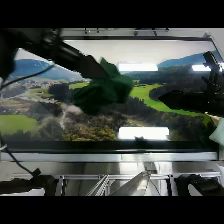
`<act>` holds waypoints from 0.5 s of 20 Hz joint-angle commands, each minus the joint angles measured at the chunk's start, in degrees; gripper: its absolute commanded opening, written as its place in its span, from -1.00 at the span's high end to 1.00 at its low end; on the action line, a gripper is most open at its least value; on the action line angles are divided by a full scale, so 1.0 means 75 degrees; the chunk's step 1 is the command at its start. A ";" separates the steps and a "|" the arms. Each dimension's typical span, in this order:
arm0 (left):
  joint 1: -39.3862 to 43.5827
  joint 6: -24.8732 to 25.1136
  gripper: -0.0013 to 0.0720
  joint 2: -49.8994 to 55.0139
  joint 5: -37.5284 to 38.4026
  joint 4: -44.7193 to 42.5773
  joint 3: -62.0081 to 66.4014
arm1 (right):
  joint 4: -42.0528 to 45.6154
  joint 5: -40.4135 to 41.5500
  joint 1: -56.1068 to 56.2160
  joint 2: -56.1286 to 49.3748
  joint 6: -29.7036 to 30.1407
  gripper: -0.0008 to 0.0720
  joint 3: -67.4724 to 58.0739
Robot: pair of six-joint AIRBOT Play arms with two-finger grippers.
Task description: Fold the shirts.
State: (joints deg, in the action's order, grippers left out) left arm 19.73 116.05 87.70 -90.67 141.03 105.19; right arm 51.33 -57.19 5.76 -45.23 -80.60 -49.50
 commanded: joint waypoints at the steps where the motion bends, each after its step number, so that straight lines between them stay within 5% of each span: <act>1: 0.1466 -0.0152 0.09 0.0877 0.0070 -0.1279 0.0501 | -0.0023 -0.0050 0.0006 -0.0006 -0.0006 0.91 0.0003; 3: 0.1614 -0.0554 -0.58 0.1259 -0.0181 -0.1469 0.0501 | 0.0000 -0.0256 -0.0015 -0.0006 -0.0006 0.87 0.0003; 4: 0.1539 -0.0784 -0.63 0.1355 -0.0460 -0.1469 0.0501 | 0.0026 -0.0423 -0.0058 -0.0006 -0.0093 0.35 0.0003; 5: 0.1376 -0.0965 -0.62 0.1402 -0.0848 -0.1469 0.0495 | 0.0143 -0.0560 -0.0149 -0.0006 -0.0195 -0.39 0.0003; 10: -0.0335 -0.1075 -0.62 0.0699 -0.0495 -0.1437 -0.1195 | 0.0877 -0.1349 -0.1011 -0.0921 -0.0831 -0.43 0.0006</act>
State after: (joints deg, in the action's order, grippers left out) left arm 23.27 109.16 94.91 -95.22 130.87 102.41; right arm 55.53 -63.35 1.26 -47.94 -84.99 -49.50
